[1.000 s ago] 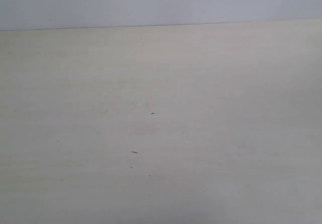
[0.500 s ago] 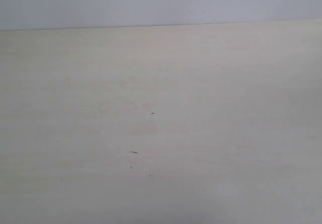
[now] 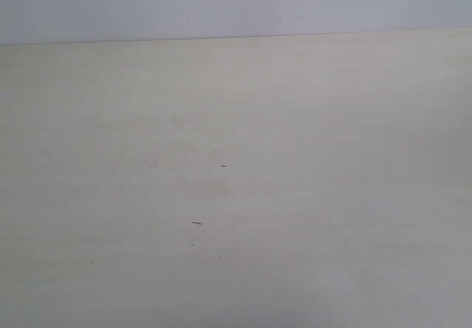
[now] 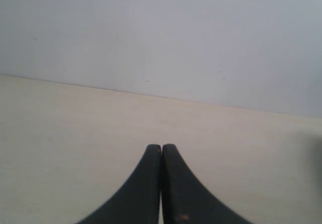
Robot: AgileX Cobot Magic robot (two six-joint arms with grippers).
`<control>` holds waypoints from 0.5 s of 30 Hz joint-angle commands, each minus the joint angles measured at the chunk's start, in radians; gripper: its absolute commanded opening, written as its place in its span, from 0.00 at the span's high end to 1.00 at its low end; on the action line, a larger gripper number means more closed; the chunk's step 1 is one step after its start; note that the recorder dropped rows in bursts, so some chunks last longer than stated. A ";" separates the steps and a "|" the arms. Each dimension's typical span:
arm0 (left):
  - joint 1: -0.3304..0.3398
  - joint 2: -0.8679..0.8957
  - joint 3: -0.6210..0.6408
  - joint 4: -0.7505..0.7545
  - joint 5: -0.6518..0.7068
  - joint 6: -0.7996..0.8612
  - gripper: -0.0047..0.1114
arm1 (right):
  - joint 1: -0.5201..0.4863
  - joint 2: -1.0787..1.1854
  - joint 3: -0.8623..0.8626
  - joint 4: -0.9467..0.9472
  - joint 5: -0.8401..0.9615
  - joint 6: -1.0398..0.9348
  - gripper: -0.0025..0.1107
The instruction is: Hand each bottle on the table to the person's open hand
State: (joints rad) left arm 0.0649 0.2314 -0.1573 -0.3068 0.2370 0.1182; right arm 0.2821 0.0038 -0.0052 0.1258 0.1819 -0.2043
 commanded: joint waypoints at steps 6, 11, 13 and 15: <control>0.003 0.003 0.034 -0.018 -0.155 0.009 0.96 | -0.006 -0.004 0.005 -0.001 -0.012 -0.001 0.98; 0.003 0.003 0.034 -0.018 -0.215 0.009 0.96 | -0.006 -0.004 0.005 -0.001 -0.012 -0.001 0.98; 0.003 -0.001 0.040 -0.018 -0.237 0.009 0.96 | -0.006 -0.004 0.005 -0.001 -0.012 -0.001 0.98; 0.003 -0.036 0.070 -0.018 -0.258 0.011 0.96 | -0.006 -0.004 0.005 -0.001 -0.012 -0.001 0.98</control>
State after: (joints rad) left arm 0.0649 0.2235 -0.1117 -0.3124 0.0089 0.1237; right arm 0.2821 0.0038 -0.0052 0.1258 0.1819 -0.2043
